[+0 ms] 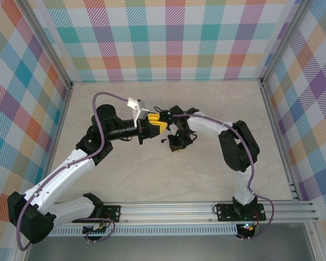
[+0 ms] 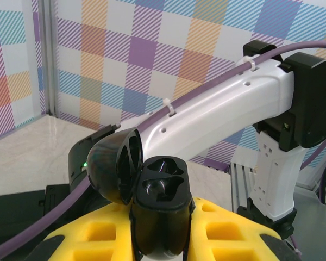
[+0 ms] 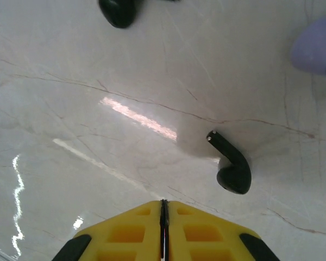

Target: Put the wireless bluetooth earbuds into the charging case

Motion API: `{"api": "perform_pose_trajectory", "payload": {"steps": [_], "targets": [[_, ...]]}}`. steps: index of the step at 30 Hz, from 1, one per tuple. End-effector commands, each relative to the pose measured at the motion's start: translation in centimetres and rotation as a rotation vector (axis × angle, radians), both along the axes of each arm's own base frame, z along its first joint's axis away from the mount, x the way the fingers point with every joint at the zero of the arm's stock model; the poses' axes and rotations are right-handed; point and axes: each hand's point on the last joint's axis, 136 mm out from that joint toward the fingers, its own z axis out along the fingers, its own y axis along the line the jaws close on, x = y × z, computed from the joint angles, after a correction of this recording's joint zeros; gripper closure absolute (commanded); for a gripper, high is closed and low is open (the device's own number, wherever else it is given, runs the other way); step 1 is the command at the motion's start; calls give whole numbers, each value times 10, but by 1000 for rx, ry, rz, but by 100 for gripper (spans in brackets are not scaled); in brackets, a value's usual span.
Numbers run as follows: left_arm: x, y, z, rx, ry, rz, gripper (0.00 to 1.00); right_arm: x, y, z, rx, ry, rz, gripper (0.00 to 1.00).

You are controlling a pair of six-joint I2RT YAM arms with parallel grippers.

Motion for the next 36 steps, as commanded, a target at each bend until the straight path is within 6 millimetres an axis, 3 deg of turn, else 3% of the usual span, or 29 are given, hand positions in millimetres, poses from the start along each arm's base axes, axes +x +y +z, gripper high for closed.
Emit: {"api": "perform_pose_trajectory", "payload": {"steps": [1,11,20,36], "targets": [[-9,0,13,-29,-30,-27,89,-3,-6,-13,-49,23,-35,91],[-8,0,11,-26,-28,-24,89,6,-30,-26,-197,-11,-78,93],[-8,0,10,-24,-26,-21,89,16,-50,-22,-298,-73,-87,93],[-8,1,10,-23,-26,-18,89,33,-34,-25,-254,-84,-145,94]]}}
